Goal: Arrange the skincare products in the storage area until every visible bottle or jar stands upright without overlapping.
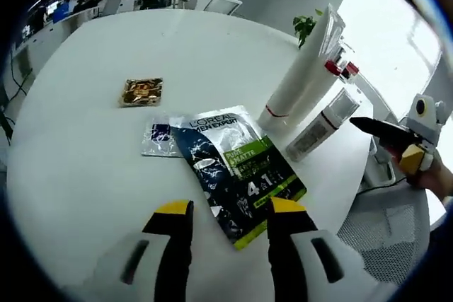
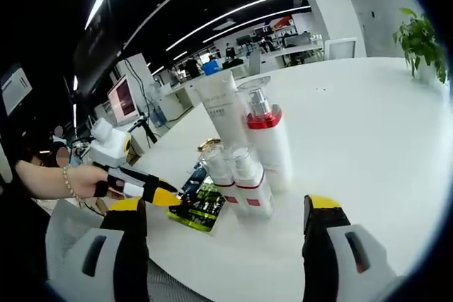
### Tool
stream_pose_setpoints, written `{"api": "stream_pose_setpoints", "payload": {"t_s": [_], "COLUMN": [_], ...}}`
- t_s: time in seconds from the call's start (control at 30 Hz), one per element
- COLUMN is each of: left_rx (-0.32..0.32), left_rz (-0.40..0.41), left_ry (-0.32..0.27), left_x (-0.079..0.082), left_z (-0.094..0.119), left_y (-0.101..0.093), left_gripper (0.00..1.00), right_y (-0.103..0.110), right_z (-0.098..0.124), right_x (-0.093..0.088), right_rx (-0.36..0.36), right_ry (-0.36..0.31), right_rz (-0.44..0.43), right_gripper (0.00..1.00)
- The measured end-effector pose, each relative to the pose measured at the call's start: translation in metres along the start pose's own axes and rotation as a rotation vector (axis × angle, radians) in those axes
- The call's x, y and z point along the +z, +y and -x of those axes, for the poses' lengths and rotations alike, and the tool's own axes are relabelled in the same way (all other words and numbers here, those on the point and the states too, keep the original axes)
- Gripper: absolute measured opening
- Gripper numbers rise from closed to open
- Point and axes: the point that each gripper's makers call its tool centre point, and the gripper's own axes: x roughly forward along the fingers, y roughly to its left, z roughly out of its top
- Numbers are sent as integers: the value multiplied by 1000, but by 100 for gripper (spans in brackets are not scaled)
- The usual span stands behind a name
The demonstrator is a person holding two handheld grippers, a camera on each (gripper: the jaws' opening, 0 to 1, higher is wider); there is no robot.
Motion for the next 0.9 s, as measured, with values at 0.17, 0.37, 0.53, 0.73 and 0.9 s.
{"api": "stream_pose_setpoints", "payload": {"t_s": [0.17, 0.37, 0.53, 0.73, 0.9], "left_rx": [23, 45, 26, 8, 7], "left_rz": [-16, -16, -9, -8, -16], "left_ry": [-11, -48, -127, -215, -240], "left_x": [0, -1, 1, 7, 6], "left_z": [8, 21, 32, 49, 63], "left_y": [5, 12, 10, 9, 7], "left_gripper": [46, 60, 69, 82, 88], "right_y": [0, 1, 4, 4, 6], "right_z": [0, 1, 0, 1, 1], "right_x": [0, 2, 2, 1, 3], "right_rx": [-1, 0, 9, 12, 22], "right_ry": [-3, -10, -8, -9, -14], "right_rz": [2, 9, 18, 25, 33], "right_gripper": [92, 92, 92, 92, 93]}}
